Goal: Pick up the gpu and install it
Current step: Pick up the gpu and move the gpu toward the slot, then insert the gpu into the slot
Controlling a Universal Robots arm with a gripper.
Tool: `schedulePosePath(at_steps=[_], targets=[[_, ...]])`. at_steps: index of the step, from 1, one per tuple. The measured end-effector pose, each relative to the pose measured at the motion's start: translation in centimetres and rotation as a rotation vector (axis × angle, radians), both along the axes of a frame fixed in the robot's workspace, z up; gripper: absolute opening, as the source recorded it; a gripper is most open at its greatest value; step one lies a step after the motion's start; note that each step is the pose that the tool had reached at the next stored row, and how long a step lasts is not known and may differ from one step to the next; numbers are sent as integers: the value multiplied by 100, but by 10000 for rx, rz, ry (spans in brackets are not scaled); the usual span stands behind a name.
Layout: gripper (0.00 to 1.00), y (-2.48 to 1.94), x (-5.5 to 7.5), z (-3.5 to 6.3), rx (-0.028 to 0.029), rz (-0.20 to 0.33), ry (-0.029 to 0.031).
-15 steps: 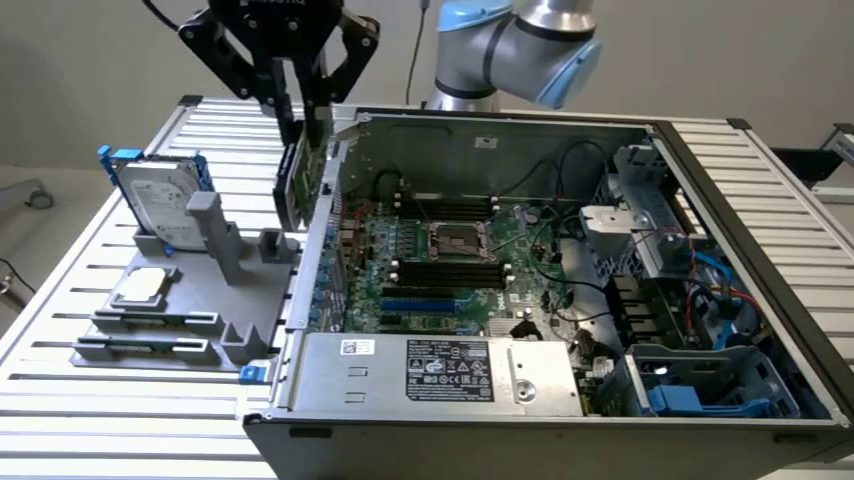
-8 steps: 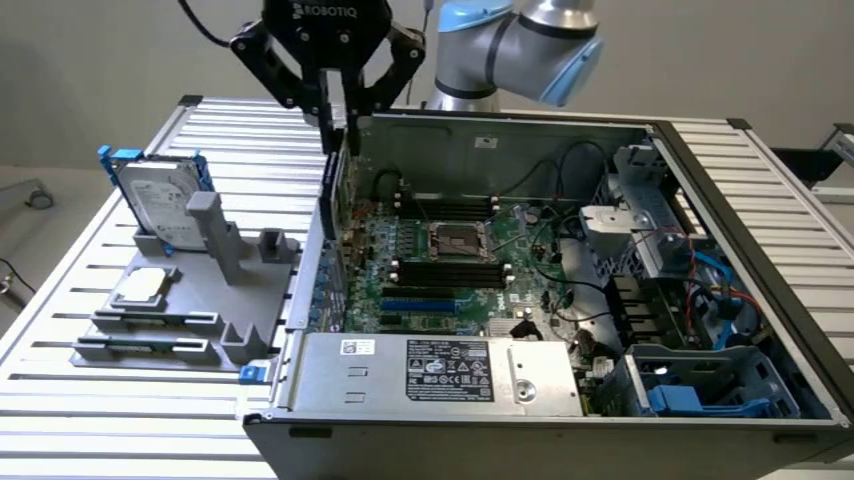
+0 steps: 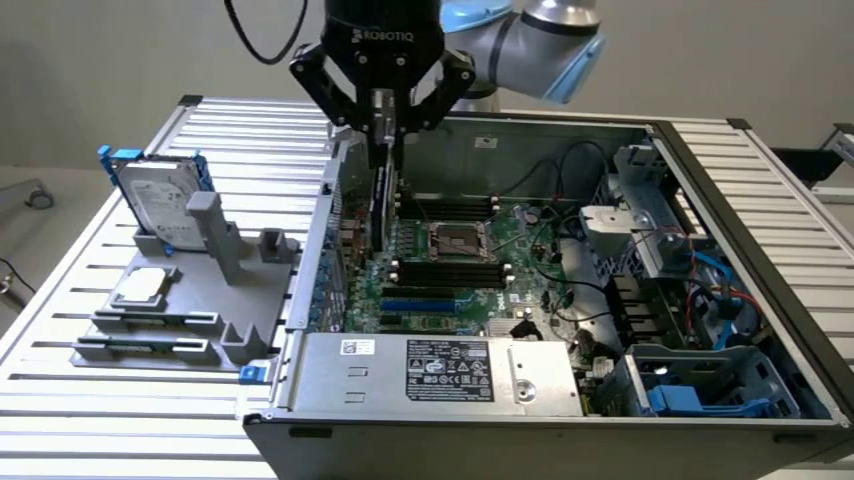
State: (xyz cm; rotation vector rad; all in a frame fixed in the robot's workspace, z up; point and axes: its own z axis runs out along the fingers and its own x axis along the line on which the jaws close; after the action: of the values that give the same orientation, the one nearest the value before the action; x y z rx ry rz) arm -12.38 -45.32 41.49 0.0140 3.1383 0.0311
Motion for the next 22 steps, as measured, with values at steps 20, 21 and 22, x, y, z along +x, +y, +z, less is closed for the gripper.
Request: schedulePosePath(at_steps=[20,21,22], targets=[[26,227,710,-290,-23,-1,18],[26,227,714,-292,-22,-1,30],[26,227,715,-291,-23,-1,35]])
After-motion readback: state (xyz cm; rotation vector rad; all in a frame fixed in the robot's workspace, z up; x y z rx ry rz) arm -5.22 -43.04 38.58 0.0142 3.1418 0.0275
